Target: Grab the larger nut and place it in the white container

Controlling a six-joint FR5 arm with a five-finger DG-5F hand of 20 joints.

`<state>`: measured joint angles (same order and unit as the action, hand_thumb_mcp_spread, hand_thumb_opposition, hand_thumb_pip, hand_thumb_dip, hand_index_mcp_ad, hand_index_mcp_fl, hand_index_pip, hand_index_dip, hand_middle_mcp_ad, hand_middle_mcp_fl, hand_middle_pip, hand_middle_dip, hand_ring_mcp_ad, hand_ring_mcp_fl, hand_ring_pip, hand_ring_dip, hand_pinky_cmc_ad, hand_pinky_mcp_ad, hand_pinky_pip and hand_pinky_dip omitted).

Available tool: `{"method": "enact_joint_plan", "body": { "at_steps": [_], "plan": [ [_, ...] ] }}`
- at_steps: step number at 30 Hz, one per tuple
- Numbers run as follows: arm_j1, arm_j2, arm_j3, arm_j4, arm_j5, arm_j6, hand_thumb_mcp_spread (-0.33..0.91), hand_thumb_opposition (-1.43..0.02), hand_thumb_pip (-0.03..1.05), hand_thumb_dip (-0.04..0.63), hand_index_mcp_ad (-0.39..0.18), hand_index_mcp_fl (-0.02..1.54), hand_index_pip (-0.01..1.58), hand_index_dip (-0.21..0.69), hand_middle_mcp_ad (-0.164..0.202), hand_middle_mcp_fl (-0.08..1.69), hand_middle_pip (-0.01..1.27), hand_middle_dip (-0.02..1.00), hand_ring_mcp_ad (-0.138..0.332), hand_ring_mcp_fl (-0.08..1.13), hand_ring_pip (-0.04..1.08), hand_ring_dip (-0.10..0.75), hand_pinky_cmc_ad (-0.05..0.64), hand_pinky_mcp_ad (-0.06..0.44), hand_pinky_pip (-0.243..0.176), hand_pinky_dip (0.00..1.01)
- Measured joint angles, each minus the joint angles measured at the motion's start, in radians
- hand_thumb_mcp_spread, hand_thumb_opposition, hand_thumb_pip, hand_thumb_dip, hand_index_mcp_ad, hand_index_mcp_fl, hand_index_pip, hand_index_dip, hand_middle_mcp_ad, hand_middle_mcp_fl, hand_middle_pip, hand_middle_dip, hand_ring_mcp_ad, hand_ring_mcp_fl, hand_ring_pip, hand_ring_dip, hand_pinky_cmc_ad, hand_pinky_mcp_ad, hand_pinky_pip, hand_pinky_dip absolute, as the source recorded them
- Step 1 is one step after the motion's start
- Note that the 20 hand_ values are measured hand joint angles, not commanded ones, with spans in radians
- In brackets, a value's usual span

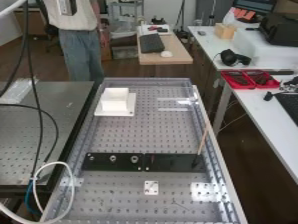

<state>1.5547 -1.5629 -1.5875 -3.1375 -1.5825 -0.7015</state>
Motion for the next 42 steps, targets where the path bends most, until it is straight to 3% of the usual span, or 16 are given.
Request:
{"method": "enact_joint_plan", "body": {
  "at_steps": [4,5,7,8,9,12,15,19,23,25,42],
  "plan": [
    [-0.002,0.001,-0.001,0.000,-0.002,-0.002,-0.01,-0.01,0.01,0.002,0.005,0.02,0.00,-0.009,0.059,0.02,0.01,0.03,0.058,0.01,0.00,0.016,0.051,0.054,-0.010,0.02],
    [-0.002,0.001,-0.001,0.000,-0.003,-0.001,0.02,-0.04,0.08,0.012,0.005,0.02,0.01,-0.009,0.059,0.02,0.02,0.03,0.058,0.01,0.00,0.019,0.051,0.051,-0.010,0.04],
    [-0.003,0.001,-0.002,0.002,-0.004,-0.001,0.19,-0.22,0.43,0.070,0.003,0.02,0.04,-0.009,0.059,0.02,0.06,0.08,0.061,0.01,0.01,0.044,0.063,0.082,-0.012,0.19],
    [-0.003,0.001,-0.002,0.002,-0.005,-0.001,0.24,-0.29,0.48,0.086,-0.002,0.02,0.05,-0.009,0.059,0.02,0.07,0.10,0.066,0.01,0.03,0.052,0.101,0.094,-0.010,0.24],
    [-0.003,0.001,-0.002,0.003,-0.005,0.000,0.25,-0.37,0.47,0.093,-0.010,0.02,0.05,-0.012,0.058,0.02,0.09,0.13,0.061,0.01,0.04,0.075,0.127,0.127,-0.010,0.33],
    [-0.003,0.001,-0.003,0.003,-0.006,0.000,0.25,-0.54,0.45,0.112,-0.024,0.02,0.07,-0.012,0.061,0.02,0.10,0.18,0.089,0.01,0.04,0.103,0.220,0.215,-0.031,0.47],
    [-0.003,0.001,-0.004,0.004,-0.006,0.001,0.25,-0.63,0.48,0.112,-0.024,0.02,0.08,-0.012,0.058,0.02,0.11,0.21,0.120,0.01,0.06,0.129,0.284,0.260,-0.051,0.57],
    [-0.003,0.003,-0.008,0.006,-0.005,0.003,0.25,-0.71,0.48,0.112,-0.024,0.02,0.09,-0.012,0.061,0.04,0.13,0.22,0.155,0.00,0.08,0.141,0.330,0.311,-0.061,0.62],
    [-0.003,0.008,-0.014,0.011,-0.002,0.005,0.23,-0.74,0.48,0.112,-0.023,0.04,0.10,-0.010,0.061,0.04,0.12,0.23,0.171,0.00,0.08,0.155,0.367,0.330,-0.079,0.66],
    [-0.004,0.010,-0.016,0.011,-0.001,0.005,0.22,-0.74,0.53,0.112,-0.023,0.04,0.10,-0.010,0.061,0.04,0.13,0.24,0.173,0.00,0.08,0.157,0.363,0.330,-0.080,0.68],
    [-0.031,0.048,-0.070,0.019,0.015,0.004,0.21,-0.77,0.54,0.112,-0.023,0.04,0.10,-0.017,0.073,0.04,0.13,0.24,0.185,0.01,0.08,0.162,0.396,0.347,-0.091,0.69]
  ]
}}
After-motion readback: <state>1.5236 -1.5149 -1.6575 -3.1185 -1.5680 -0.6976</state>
